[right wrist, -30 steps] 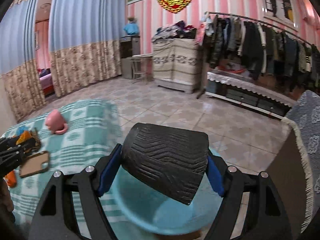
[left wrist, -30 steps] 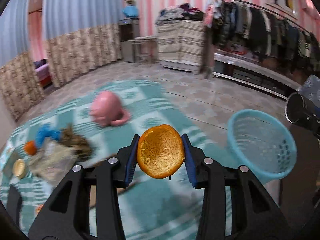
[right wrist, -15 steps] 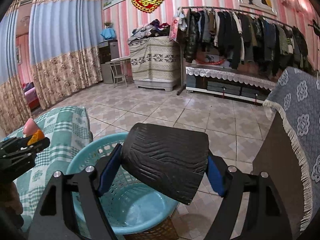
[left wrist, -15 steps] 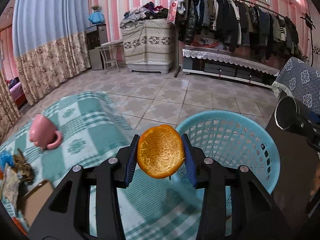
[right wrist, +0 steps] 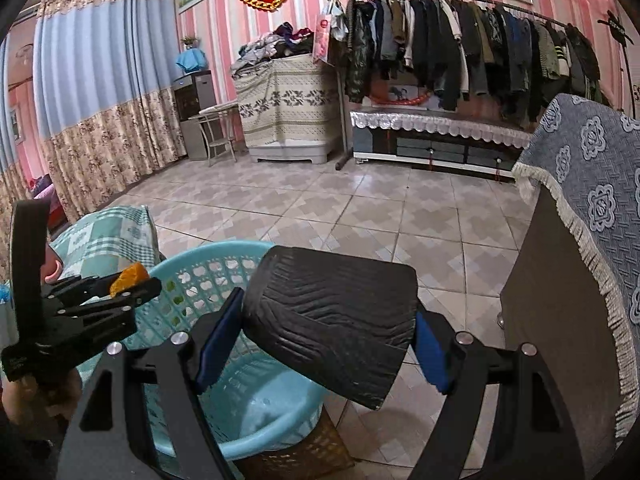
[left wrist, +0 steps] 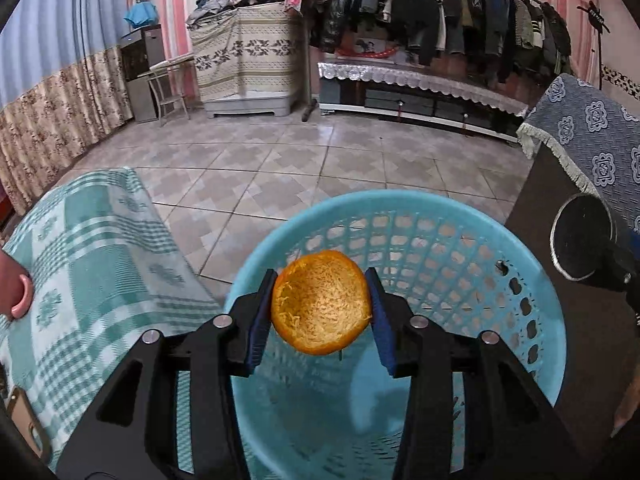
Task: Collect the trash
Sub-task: 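Open the left tool over the blue basket while the right tool releases the black case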
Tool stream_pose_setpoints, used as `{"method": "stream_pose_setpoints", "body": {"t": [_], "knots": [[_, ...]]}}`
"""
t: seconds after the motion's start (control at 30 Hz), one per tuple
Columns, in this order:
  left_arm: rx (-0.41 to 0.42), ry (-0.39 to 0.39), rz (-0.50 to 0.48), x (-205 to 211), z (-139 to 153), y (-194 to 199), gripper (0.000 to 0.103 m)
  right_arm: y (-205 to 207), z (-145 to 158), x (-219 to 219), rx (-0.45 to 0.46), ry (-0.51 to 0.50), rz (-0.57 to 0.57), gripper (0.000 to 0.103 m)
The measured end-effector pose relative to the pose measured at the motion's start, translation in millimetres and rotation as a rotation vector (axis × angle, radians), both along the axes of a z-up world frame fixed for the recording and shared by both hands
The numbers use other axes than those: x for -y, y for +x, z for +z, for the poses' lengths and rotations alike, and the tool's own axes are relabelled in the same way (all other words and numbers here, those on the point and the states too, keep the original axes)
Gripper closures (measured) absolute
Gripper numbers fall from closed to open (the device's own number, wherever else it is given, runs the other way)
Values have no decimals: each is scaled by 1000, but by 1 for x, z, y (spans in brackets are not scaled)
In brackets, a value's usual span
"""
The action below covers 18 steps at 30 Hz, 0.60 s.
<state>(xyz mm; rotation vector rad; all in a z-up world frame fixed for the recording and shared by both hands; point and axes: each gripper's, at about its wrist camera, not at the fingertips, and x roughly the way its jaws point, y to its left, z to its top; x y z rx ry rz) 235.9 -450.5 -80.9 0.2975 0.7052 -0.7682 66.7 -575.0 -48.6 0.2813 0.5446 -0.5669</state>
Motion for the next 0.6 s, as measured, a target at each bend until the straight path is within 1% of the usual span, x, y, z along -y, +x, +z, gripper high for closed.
{"method": "stream_pose_setpoints", "body": {"t": [0.03,0.07,0.1,0.23,0.33,0.47,0.57,0.6], "knots": [[1,-5,0,0,1,-1,45,0,-2,-1,-5,4,-3,27],[14,-15,6,-2,4,-2,35,1,-4,-1,-11,9,-4,27],[28,-21,12,-4,7,-3,29,3,-4,-1,-15,13,-2,27],[56,-38,36,-15,18,-1,23,11,-8,-12,-30,12,17,27],[77,-50,73,-30,29,4,18,20,-13,-22,-36,24,34,27],[105,-75,122,-58,44,6,13,36,-16,-36,-47,28,61,27],[125,-91,164,-82,55,4,11,50,-17,-43,-62,29,72,26],[129,-95,176,-89,58,3,10,52,-17,-44,-63,25,69,24]]}}
